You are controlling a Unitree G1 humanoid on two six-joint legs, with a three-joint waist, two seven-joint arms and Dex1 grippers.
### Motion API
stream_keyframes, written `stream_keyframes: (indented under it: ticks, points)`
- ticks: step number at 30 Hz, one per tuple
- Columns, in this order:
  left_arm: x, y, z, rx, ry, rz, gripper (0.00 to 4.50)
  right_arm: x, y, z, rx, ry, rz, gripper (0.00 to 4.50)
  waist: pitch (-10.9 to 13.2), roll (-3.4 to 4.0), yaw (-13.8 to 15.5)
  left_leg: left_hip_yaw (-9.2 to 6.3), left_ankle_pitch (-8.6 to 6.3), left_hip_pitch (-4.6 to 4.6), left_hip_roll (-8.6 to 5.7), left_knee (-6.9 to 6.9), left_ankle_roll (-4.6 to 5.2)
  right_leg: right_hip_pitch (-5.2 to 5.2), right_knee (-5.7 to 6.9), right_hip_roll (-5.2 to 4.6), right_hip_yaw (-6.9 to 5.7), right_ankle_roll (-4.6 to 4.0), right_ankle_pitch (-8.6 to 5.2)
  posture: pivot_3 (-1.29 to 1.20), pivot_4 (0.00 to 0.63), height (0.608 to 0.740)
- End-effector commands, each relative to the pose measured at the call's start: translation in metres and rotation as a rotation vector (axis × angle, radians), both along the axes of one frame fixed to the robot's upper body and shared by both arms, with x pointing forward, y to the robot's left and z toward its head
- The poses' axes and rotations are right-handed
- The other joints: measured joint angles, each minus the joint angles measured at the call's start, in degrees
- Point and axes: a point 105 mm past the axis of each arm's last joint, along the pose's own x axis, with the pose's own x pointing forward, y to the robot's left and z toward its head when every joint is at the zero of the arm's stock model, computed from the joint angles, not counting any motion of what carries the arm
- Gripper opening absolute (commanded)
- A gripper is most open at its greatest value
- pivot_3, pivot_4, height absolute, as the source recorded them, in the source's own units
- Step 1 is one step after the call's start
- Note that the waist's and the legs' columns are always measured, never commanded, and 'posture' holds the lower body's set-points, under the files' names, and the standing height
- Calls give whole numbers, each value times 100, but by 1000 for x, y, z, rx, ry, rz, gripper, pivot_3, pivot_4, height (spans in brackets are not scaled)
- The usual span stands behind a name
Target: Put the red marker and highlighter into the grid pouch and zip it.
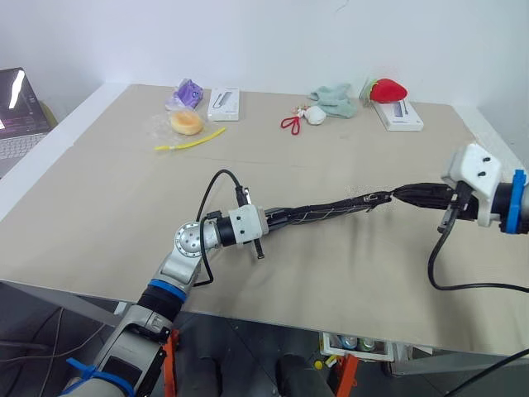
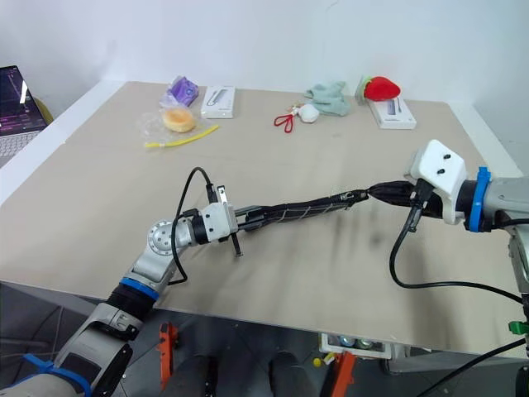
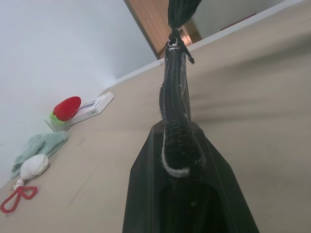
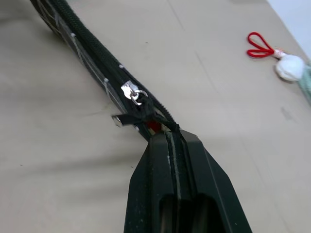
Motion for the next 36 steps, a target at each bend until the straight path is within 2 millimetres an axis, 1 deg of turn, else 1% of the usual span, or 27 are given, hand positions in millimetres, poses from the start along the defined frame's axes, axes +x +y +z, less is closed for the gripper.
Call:
stream_keyframes:
  ticks: [1, 6, 11, 14, 17, 19, 20, 22, 23, 24, 26, 27, 29, 31, 34, 36]
  points:
    - [0, 1, 10, -16, -37, -4, 0, -2, -13, 15, -24, -63, -55, 24, 0, 0, 2, 0, 0, 0, 0, 0, 0, 0, 0, 0, 0, 0, 0, 0, 150, 728]
    - [-1, 1, 10, -15, -35, -4, 0, -1, -19, 13, -25, -70, -90, 24, 0, 1, 0, 0, 0, -1, 0, -1, 0, -1, 0, 0, 0, -5, 3, 0, 150, 728]
    - [-1, 0, 10, -16, -36, -4, 0, 1, -30, 9, -43, -72, -133, 24, 0, 1, 2, 0, 0, -1, 0, 0, 0, 0, 0, 0, 0, -4, 2, 0, 150, 728]
    - [-1, 0, 10, -12, -35, -6, 0, 2, -24, 6, -32, -67, -116, 24, 0, 1, 1, 1, 0, 0, 0, 0, 0, -1, 0, 0, 1, -4, 2, 0, 150, 728]
    - [0, -1, 9, -11, -19, -3, 0, 6, -12, 10, 51, -79, -95, 24, 0, 1, -4, 0, 0, 0, 0, -1, 0, -1, 0, 1, 0, -4, 2, 0, 150, 728]
    - [0, -1, 7, -3, 8, -8, 0, 6, -7, 12, 103, -70, -82, 714, 0, 1, -3, 0, 0, 1, 0, 0, 0, 0, 0, 1, 1, -5, 3, 0, 150, 728]
    - [-1, -1, 5, 5, 25, -16, 335, 5, -5, 13, 118, -62, -78, 1060, -1, 2, 0, -1, 0, 1, 0, 0, 0, 0, 0, 1, 0, -5, 3, 0, 150, 728]
    - [-6, -2, 0, 32, 79, -51, 1029, 4, -3, 14, 162, -56, -75, 2018, -1, 2, 0, -1, 1, 0, 0, 0, 1, 0, 1, 0, 0, -5, 3, 0, 150, 728]
    - [-8, -2, -2, 41, 107, -71, 1599, 4, -2, 15, 184, -53, -73, 2633, -1, 2, 0, -1, 1, 0, 0, 0, 1, 0, 1, 0, -1, -5, 3, 0, 150, 728]
    - [-11, -1, -3, 46, 131, -83, 1926, 3, -1, 15, 205, -46, -72, 3032, -1, 3, 0, -1, 0, -1, 0, 0, 1, 0, 1, 0, 0, -5, 3, 0, 150, 728]
    - [-16, 0, -4, 50, 187, -111, 3139, 2, 1, 16, 245, -41, -71, 4233, -1, 3, 0, -1, 0, -3, 0, -1, 1, -1, 1, 0, -1, -7, 4, 0, 150, 728]
    - [-19, 1, -5, 55, 225, -124, 3644, 1, 1, 18, 277, -38, -71, 4500, -1, 2, -1, -1, 0, -3, 0, -1, 1, -1, 1, 0, -1, -9, 4, 0, 150, 728]
    - [-27, 4, -7, 66, 312, -167, 4379, 1, 0, 18, 321, -34, -84, 4500, -1, 3, -3, -4, 0, -3, 0, -2, 1, -1, 1, 1, -3, -10, 4, 0, 150, 728]
    - [-30, 9, -5, 65, 366, -168, 4379, 2, -5, 13, 321, -24, -119, 4500, -1, 4, -2, -5, 1, -3, 1, -1, 1, -1, 2, 1, -5, -7, 2, 0, 150, 728]
    - [-21, 29, 8, -3, 441, -81, 4379, 4, -22, -7, 287, 18, -223, 4500, -1, 3, -2, -8, 1, -2, 1, 2, 1, 2, 3, 1, -7, 6, -5, 0, 150, 728]
    - [-13, 48, 14, -50, 486, -4, 4379, 4, -32, -17, 262, 34, -285, 4500, -1, 4, -2, -8, 1, -2, 1, 3, 2, 1, 3, 1, -7, 6, -6, 0, 150, 728]
